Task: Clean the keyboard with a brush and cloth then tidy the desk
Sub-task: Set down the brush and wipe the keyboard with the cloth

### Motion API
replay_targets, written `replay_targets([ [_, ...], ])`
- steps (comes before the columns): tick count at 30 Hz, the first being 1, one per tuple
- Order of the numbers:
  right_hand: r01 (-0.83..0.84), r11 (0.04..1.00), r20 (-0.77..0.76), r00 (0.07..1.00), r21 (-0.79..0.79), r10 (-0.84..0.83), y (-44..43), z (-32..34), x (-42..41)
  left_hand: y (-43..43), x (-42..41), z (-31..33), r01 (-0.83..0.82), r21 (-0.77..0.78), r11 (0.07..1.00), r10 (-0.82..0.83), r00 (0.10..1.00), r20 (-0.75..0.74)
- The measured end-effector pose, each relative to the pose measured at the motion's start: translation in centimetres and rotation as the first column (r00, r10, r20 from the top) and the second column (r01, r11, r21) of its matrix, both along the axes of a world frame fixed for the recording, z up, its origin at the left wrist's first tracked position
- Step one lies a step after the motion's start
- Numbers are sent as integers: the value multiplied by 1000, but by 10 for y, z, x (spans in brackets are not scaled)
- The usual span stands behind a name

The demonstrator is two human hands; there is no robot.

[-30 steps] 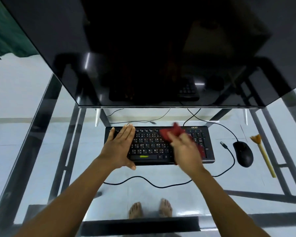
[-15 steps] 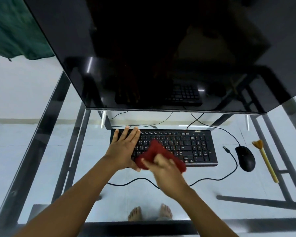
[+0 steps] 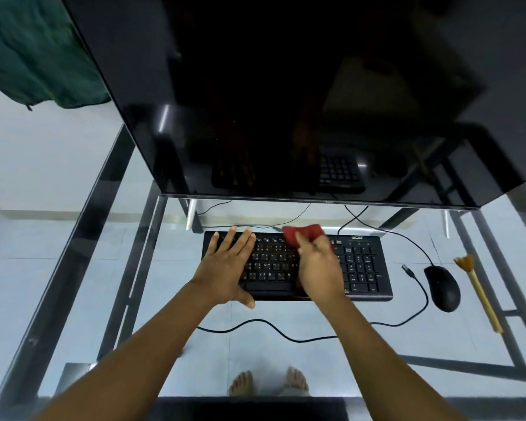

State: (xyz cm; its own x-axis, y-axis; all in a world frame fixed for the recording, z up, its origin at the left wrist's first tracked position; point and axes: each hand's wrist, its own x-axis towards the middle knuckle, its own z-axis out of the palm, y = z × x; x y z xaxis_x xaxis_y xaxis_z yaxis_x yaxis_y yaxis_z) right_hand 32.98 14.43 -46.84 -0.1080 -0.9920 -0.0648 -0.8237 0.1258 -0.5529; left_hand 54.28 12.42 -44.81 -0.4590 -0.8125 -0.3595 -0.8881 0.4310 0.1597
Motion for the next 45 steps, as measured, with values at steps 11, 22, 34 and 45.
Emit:
replay_targets([
  [11,24,1000,-272,962,-7,-25,0,7,-15,0,-12,5,-6,3,1000,6,994,105],
  [22,248,968,-252,936,-30,-247,21,-3,-74,3,-78,12,78,-28,997,-80,993,-83],
  [34,81,994,-303,948,-67,-98,27,1,-80,9,-97,-8,150,4,989,-150,985,-87],
  [45,-32,994,-245,969,-101,6,22,-3,-71,10,-96,-10,152,-16,988,-152,986,-74],
])
